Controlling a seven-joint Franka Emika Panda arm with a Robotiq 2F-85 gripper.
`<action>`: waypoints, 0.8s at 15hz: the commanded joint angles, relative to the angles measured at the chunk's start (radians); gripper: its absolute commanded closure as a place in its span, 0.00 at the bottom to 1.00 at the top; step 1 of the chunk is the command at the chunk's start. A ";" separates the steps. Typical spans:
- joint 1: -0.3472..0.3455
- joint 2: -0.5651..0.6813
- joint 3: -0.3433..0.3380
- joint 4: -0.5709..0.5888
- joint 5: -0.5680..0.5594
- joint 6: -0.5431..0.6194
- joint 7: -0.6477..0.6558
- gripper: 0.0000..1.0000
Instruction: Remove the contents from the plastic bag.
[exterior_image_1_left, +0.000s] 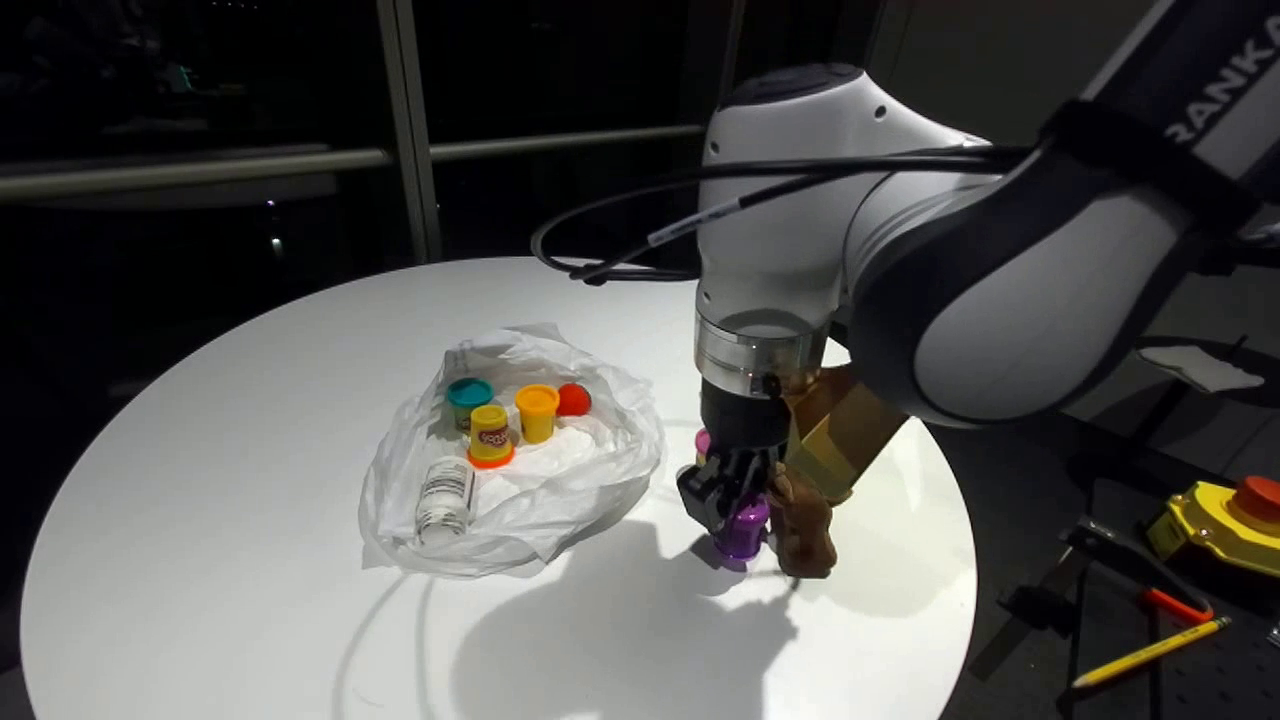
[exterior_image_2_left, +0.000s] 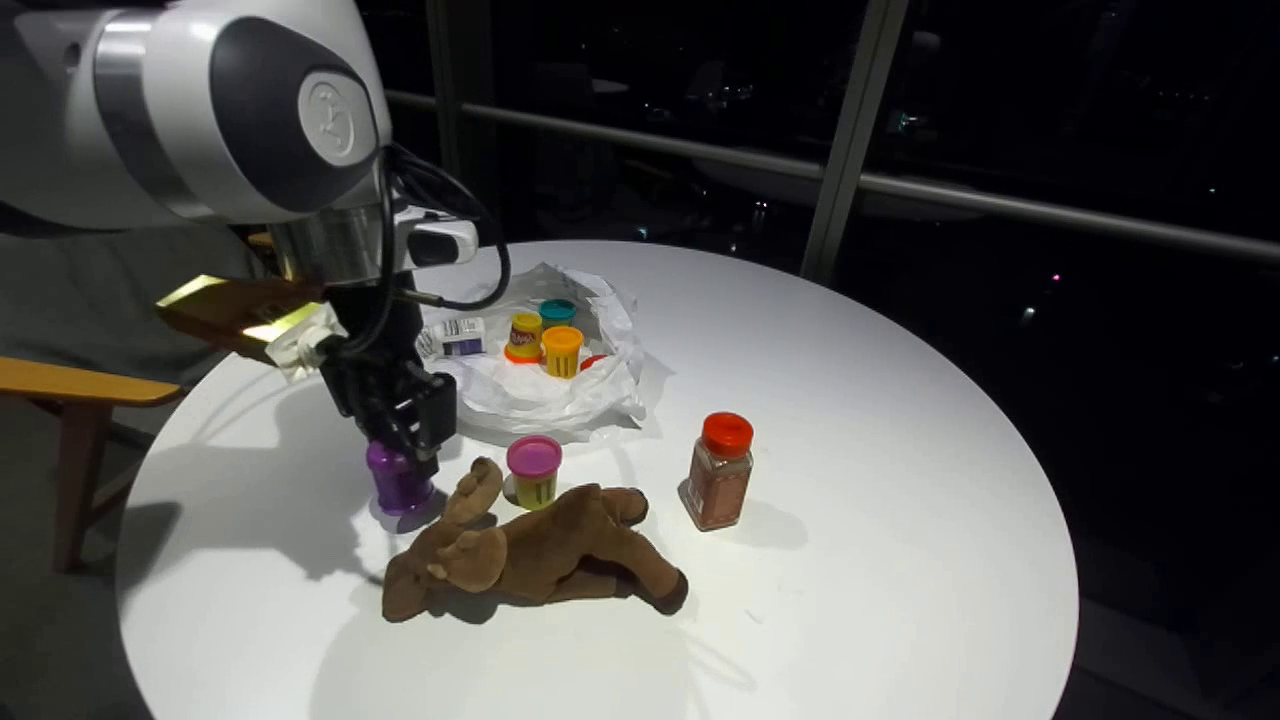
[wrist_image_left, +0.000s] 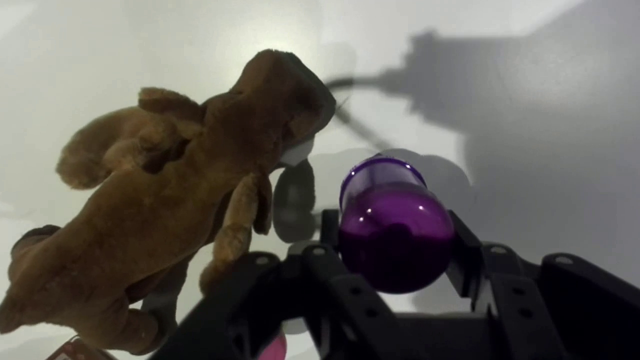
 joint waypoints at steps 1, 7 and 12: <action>0.041 0.025 -0.061 -0.011 0.008 0.097 0.089 0.74; 0.042 0.017 -0.059 -0.006 0.076 0.079 0.083 0.17; 0.058 -0.065 -0.033 0.065 0.116 -0.047 0.082 0.00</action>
